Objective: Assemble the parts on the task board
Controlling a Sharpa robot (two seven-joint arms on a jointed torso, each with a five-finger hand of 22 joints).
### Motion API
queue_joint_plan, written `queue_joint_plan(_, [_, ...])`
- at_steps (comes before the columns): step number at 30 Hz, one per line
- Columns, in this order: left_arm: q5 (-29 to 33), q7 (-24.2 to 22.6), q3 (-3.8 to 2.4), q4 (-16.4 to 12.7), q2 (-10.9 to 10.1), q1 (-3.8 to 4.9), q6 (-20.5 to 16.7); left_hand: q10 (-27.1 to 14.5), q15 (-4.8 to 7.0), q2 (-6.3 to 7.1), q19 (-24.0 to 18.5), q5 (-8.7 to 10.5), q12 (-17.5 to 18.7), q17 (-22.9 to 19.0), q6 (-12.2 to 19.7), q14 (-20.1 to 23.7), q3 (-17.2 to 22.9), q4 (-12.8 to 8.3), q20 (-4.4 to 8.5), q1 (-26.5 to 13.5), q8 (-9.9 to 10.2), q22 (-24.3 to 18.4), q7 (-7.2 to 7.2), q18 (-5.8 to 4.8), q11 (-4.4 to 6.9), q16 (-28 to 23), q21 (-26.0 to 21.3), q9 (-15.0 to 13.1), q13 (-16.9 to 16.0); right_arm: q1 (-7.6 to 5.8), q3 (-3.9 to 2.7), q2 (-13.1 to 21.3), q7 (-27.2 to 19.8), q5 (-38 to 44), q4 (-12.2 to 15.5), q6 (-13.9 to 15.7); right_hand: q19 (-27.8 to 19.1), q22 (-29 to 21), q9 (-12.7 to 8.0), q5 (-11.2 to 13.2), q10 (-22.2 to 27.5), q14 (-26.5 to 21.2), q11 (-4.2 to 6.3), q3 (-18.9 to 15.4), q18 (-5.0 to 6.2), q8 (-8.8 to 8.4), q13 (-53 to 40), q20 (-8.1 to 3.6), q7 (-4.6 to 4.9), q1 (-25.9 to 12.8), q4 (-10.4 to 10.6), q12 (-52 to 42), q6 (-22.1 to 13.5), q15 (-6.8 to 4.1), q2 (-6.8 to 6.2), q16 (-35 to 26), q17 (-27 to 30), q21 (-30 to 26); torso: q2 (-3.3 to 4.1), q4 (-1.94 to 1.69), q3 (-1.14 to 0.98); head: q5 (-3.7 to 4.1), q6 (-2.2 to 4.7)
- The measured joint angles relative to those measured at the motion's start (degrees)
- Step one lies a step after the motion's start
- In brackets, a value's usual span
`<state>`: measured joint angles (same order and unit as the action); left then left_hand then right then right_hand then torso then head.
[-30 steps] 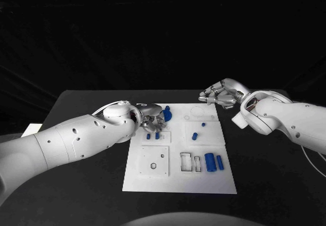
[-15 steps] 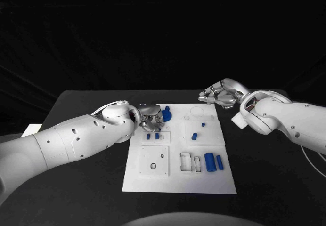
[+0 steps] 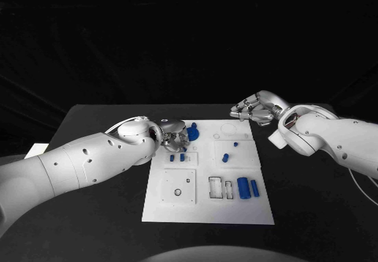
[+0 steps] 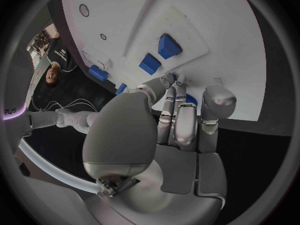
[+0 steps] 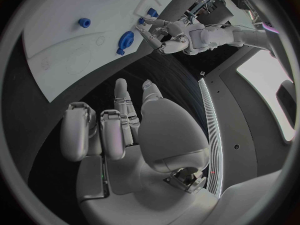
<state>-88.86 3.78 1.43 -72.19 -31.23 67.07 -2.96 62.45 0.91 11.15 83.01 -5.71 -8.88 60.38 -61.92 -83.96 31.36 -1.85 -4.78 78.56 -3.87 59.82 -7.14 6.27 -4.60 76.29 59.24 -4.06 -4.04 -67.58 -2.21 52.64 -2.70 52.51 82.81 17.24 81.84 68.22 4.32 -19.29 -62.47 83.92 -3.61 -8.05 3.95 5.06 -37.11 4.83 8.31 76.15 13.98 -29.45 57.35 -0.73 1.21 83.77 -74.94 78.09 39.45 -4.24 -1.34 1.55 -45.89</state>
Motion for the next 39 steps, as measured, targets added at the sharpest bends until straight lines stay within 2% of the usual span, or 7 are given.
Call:
queue_joint_plan(5, [0.0, 0.1, -0.02, 0.0, 0.0, 0.02, 0.1, 0.0, 0.0, 0.9, 0.0, 0.0, 0.0, -0.4, 0.0, 0.0, -1.0, 0.2, 0.0, -0.9, 0.0, -0.3, 0.0, 0.0, 0.0, 0.0, 0.0, 0.1, 0.0, 0.0, 0.0, 0.0, 0.0, 0.0, 0.0, 0.0, 0.0, 0.0, 0.0, 0.0, 0.0, 0.0, 0.0, 0.0, 0.0, 0.0, 0.0, 0.0, 0.0, 0.0, 0.0, 0.0, 0.0, 0.0, 0.0, 0.0, 0.0, 0.0, 0.0, 0.01, 0.01, -0.06, -0.1])
queue_joint_plan(21, [-0.6, 0.3, 0.3, 0.7, 0.8, 0.28, 0.1, 0.4, 0.0, 0.92, 0.2, 0.0, -1.1, -0.5, -1.1, 0.0, -2.3, 0.1, 0.21, -0.9, -0.5, -0.4, 1.12, -0.01, 0.42, 0.0, -0.2, 0.0, -0.4, 0.0, 0.0, 0.0, 0.0, 0.0, 0.0, 0.0, 0.0, 0.0, 0.0, 0.0, -0.1, 0.0, -0.08, 0.0, 0.0, 0.0, 0.0, 0.0, 0.0, 0.0, 0.0, 0.0, 0.0, 0.0, 0.0, 0.0, 0.0, 0.0, 0.04, 0.03, 0.01, 0.04, -0.25])
queue_joint_plan(26, [-1.1, 0.4, 0.34, 0.7, 0.8, 0.29, 0.1, 1.3, 0.11, -0.23, 0.4, 0.0, -2.0, -0.3, -2.2, -0.1, -2.1, 0.0, 0.41, 0.2, -0.9, 0.2, 1.32, 0.0, 0.91, 0.0, -0.1, -0.1, -0.6, 0.0, 0.0, 0.0, 0.0, 0.0, 0.0, 0.0, 0.0, 0.0, 0.0, 0.0, -0.1, 0.0, -0.08, 0.0, 0.0, 0.0, 0.3, 0.0, 0.0, 0.0, 0.0, 0.0, 0.0, 0.0, 0.0, 0.0, 0.0, 0.0, 0.04, 0.03, -0.01, 0.05, -0.29])
queue_joint_plan(28, [-1.4, 0.4, 0.36, 0.7, 0.9, 0.29, 0.1, 1.7, 0.44, -0.29, 0.4, 0.0, -2.1, -0.3, -2.3, 0.0, -2.3, -0.2, 0.41, 0.3, -0.9, 0.5, 1.47, -0.01, 1.06, 0.0, 0.2, -0.2, -0.8, 0.0, 0.0, 0.0, 0.0, 0.0, 0.0, 0.0, 0.0, 0.0, 0.0, 0.0, -0.1, 0.0, -0.08, 0.0, -0.01, 0.0, 0.3, 0.0, 0.0, 0.0, 0.0, 0.0, 0.0, 0.0, 0.0, 0.0, 0.0, 0.0, 0.04, 0.03, -0.01, 0.05, -0.3])
queue_joint_plan(39, [-4.4, 0.5, 0.85, 0.2, 0.9, 0.35, -0.4, 2.3, 0.44, -0.52, 0.7, 0.0, -2.7, -0.2, -2.8, 0.0, -2.4, -0.7, 0.72, 0.5, -1.1, 1.4, 1.13, 0.0, 1.22, 0.0, 1.0, -0.2, -1.0, 0.0, 0.0, 0.0, -0.1, -0.1, 0.0, 0.0, 0.0, 0.0, 0.0, 0.0, -0.1, 0.0, -0.09, 0.0, 0.0, 0.0, 0.3, 0.0, 0.0, 0.0, 0.0, 0.0, 0.0, 0.0, 0.0, 0.0, 0.0, 0.0, -0.01, 0.02, -0.01, -0.02, -0.38])
